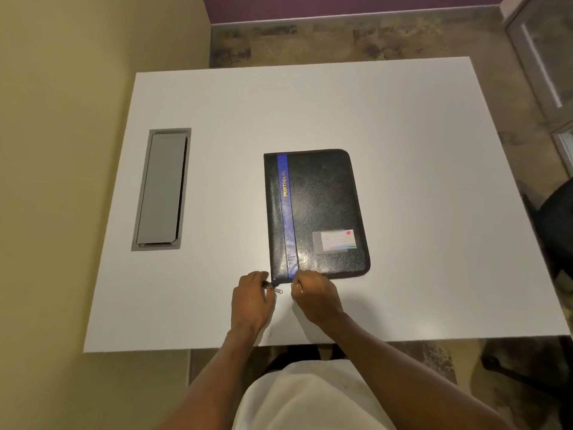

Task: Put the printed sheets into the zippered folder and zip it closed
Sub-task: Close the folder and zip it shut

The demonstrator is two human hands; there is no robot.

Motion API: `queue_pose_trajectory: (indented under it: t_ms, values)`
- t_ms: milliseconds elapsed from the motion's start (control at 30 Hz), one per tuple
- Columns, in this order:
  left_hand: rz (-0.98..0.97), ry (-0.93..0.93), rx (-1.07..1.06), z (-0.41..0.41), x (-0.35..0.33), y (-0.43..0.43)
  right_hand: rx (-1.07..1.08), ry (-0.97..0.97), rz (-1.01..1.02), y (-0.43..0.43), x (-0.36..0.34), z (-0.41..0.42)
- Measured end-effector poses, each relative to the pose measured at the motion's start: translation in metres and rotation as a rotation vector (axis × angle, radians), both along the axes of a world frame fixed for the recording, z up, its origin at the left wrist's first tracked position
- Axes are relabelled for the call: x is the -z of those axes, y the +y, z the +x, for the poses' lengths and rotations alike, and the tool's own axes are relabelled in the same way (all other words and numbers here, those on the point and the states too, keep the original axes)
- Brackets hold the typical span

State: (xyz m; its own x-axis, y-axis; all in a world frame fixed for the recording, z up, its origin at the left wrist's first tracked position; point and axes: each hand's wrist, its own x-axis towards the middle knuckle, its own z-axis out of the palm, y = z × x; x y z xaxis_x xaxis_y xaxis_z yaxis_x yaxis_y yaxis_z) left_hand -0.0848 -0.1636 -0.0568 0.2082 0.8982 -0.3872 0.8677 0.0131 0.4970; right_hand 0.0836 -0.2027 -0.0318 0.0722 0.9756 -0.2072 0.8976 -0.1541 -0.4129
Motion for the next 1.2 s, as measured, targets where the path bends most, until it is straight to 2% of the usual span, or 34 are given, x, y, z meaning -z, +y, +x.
queue_pose_trajectory:
  t_ms: [233, 433, 533, 700, 800, 900, 1100, 1200]
  values:
    - [0.012, 0.159, -0.017, -0.005, 0.013, -0.009, 0.112, 0.117, -0.212, -0.011, 0.031, -0.033]
    - [-0.028, 0.057, -0.137, -0.001, 0.02, -0.011, 0.274, 0.15, -0.19, -0.006, 0.039, -0.049]
    - [-0.046, 0.083, -0.156, -0.002, 0.021, -0.01, 0.374, 0.174, -0.181, -0.005, 0.041, -0.052]
    - [-0.037, 0.128, -0.157, -0.002, 0.019, -0.01, 0.45, 0.135, -0.104, -0.009, 0.038, -0.061]
    - [-0.013, 0.135, -0.157, -0.002, 0.016, -0.009, 0.37, 0.01, -0.047, -0.009, 0.029, -0.063]
    - [0.005, 0.124, -0.159, -0.002, 0.012, -0.008, 0.379, -0.087, -0.006, -0.009, 0.027, -0.065]
    - [0.018, 0.181, -0.125, 0.001, 0.003, -0.008, 0.533, -0.134, -0.047, -0.014, 0.029, -0.047]
    - [0.005, 0.164, -0.139, 0.0, 0.001, -0.008, 0.651, -0.069, -0.087, -0.024, 0.031, -0.023]
